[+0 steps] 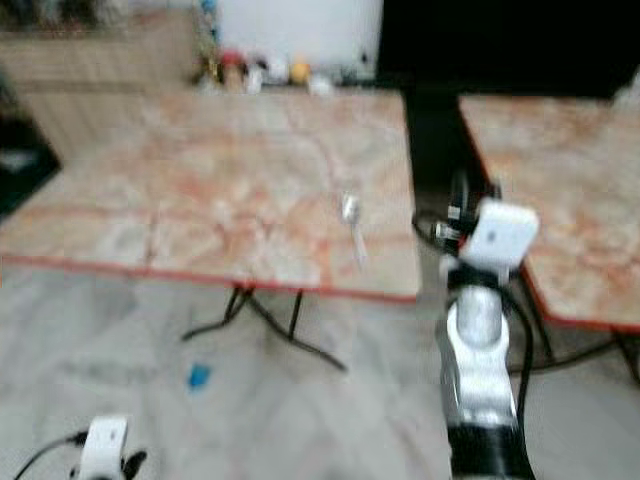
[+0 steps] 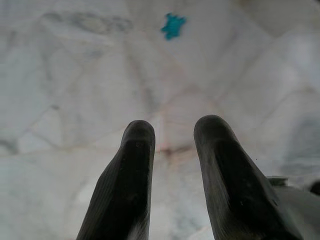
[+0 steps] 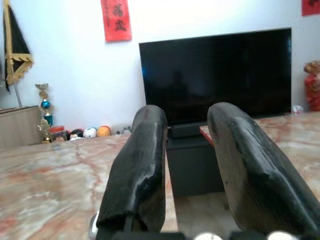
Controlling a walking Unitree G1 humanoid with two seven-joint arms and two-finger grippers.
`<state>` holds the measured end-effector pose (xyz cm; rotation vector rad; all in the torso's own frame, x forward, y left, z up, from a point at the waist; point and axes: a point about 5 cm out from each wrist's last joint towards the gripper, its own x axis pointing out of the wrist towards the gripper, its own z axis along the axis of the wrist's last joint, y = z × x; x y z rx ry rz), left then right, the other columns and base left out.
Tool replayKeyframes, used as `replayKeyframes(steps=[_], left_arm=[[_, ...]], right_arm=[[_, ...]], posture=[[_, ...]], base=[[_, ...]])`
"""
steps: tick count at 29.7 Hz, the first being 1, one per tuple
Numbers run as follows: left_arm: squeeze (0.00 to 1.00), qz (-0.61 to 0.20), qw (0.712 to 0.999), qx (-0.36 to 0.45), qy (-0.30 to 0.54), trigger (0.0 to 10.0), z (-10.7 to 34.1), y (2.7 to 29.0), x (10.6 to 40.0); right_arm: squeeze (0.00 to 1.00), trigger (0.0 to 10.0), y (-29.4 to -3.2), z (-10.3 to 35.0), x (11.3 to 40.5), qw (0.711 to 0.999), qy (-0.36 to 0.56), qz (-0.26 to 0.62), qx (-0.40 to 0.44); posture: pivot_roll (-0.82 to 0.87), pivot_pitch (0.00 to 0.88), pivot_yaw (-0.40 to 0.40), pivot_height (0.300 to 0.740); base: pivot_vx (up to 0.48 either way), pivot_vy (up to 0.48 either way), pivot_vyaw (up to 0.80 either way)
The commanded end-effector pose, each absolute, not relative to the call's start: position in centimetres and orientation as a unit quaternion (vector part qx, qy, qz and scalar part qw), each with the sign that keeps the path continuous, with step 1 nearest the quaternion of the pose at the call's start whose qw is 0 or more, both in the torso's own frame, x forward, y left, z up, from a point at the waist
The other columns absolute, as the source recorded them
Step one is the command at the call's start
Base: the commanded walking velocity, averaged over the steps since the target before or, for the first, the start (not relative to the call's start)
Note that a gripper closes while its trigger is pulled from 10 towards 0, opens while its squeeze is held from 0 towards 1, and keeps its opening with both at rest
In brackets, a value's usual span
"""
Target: Setting the table
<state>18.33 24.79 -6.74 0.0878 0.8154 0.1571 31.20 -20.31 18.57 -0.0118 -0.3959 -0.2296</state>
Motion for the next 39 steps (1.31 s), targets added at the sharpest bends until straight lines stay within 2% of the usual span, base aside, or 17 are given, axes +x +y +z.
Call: replayKeyframes(steps=[1, 5, 20, 24, 29, 31, 39], left_arm=[[0.0, 0.07, 0.913, 0.038, 0.401, 10.0, -6.95, 24.28, 18.26], [0.0, 0.071, 0.913, 0.038, 0.399, 10.0, -6.89, 24.35, 18.33], [0.0, 0.058, 0.914, 0.041, 0.399, 10.0, -6.88, 24.25, 18.36], [0.0, 0.052, 0.911, 0.051, 0.405, 10.0, -6.91, 24.4, 18.27], [0.0, 0.052, 0.91, 0.059, 0.407, 10.0, -6.91, 24.54, 18.2], [0.0, 0.052, 0.91, 0.061, 0.407, 10.0, -6.92, 24.48, 18.22], [0.0, 0.05, 0.91, 0.059, 0.408, 10.0, -7.05, 23.97, 18.26]], right_arm=[[0.0, 10.0, -21.02, 18.49, 31.02, 0.973, -0.194, -0.124, -0.011], [0.0, 10.0, -20.92, 18.5, 31.13, 0.974, -0.193, -0.122, -0.01], [0.0, 10.0, -20.63, 18.22, 31.1, 0.975, -0.187, -0.116, -0.011], [0.0, 10.0, -20.28, 18.26, 31.11, 0.976, -0.19, -0.102, -0.031], [0.0, 10.0, -20.12, 18.33, 31.04, 0.976, -0.193, -0.097, -0.035], [0.0, 10.0, -20.17, 18.2, 31.16, 0.977, -0.19, -0.101, -0.011], [0.0, 10.0, -20.06, 18.13, 31.26, 0.978, -0.184, -0.096, -0.02]], posture=[[0.01, 0.0, 0.038, 0.74], [0.01, 0.007, 0.038, 0.74], [0.01, 0.0, 0.04, 0.74], [0.01, 0.0, 0.044, 0.74], [0.01, 0.0, 0.044, 0.74], [0.01, 0.0, 0.043, 0.74], [0.01, 0.0, 0.042, 0.74]], base=[[0.0, 0.469, 0.0], [0.0, 0.432, 0.0], [0.0, 0.0, 0.0], [0.253, 0.0, 0.0], [0.216, 0.0, 0.8], [0.311, 0.0, 0.0], [0.343, 0.0, 0.0]])
